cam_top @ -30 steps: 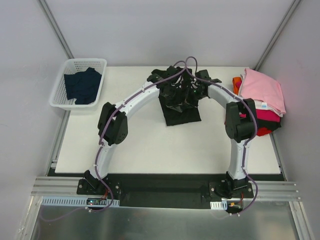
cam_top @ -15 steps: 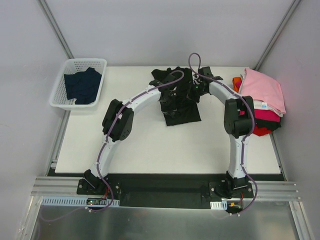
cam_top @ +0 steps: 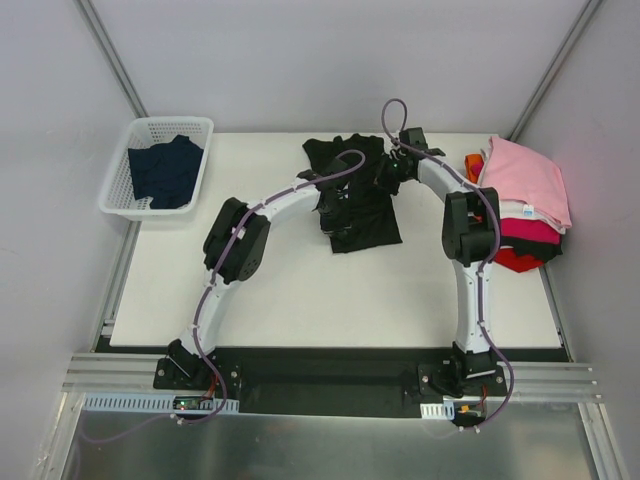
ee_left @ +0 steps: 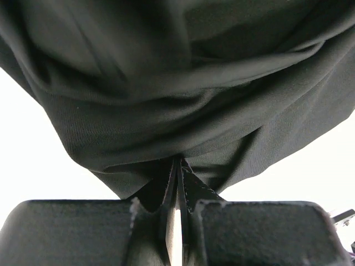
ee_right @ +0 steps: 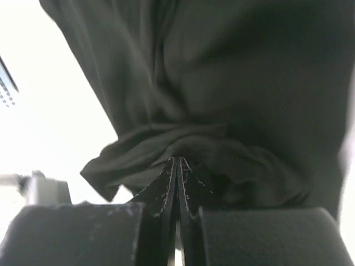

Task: Fold and stack the t-shirts
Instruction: Fold the folded rectangular tshirt in 1/3 of the way

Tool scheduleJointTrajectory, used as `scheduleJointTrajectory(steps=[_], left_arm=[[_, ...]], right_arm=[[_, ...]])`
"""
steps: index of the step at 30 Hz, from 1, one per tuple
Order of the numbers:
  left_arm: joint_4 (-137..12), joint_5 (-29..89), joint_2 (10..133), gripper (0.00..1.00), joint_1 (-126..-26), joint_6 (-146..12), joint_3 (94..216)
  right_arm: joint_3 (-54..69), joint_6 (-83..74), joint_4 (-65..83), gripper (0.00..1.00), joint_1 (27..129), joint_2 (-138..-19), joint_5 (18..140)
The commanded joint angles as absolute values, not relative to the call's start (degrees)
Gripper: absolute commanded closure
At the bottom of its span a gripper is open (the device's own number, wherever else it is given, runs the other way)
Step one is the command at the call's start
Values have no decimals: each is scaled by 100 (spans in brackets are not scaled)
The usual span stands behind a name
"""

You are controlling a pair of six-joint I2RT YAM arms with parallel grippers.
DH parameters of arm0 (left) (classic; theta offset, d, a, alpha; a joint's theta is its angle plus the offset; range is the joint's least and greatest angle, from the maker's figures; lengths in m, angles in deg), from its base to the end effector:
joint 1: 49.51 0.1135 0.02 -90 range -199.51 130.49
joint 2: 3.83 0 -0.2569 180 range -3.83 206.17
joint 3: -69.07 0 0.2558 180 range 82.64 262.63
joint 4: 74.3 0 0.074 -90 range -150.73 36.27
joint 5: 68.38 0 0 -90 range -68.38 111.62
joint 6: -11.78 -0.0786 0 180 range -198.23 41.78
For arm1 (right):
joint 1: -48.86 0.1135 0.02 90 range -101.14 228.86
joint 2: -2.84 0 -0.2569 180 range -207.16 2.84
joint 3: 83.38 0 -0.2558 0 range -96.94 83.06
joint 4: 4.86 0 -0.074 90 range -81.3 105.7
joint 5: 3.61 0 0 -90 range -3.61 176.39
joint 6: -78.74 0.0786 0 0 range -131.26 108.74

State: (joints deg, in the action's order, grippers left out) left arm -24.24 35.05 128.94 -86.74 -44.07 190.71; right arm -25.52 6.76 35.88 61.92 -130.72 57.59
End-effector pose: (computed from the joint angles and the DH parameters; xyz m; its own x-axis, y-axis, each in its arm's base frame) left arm 0.4013 -0.3279 0.1209 -0.9577 0.0420 -0.2846 0.1691 0.8825 -0.4389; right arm 0.5130 0.1579 0.1362 -0.8819 0.0737 -0.4657 -0.2241 0.8035 0.5516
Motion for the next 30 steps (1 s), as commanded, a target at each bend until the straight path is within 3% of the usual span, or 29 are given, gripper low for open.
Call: scheduleJointTrajectory(steps=[1, 10, 19, 24, 30], left_arm=[[-2338, 3436, 12661, 100, -8730, -4333, 18626], [-2346, 3550, 12625, 100, -8748, -4377, 18678], [-2338, 3682, 12660, 100, -8783, -4351, 18819], [-2346, 3682, 12450, 100, -8800, -4360, 18503], [-2408, 3691, 11678, 100, -8827, -4342, 17371]], right_arm=[[-3268, 992, 3209, 99, 5932, -13278, 5678], [-2919, 1037, 3024, 98, 5712, -12418, 5572], [-793, 1028, 2884, 98, 5923, -10933, 5370], [254, 1019, 2541, 98, 6019, -10817, 5369], [624, 887, 2523, 99, 6134, -10887, 5326]])
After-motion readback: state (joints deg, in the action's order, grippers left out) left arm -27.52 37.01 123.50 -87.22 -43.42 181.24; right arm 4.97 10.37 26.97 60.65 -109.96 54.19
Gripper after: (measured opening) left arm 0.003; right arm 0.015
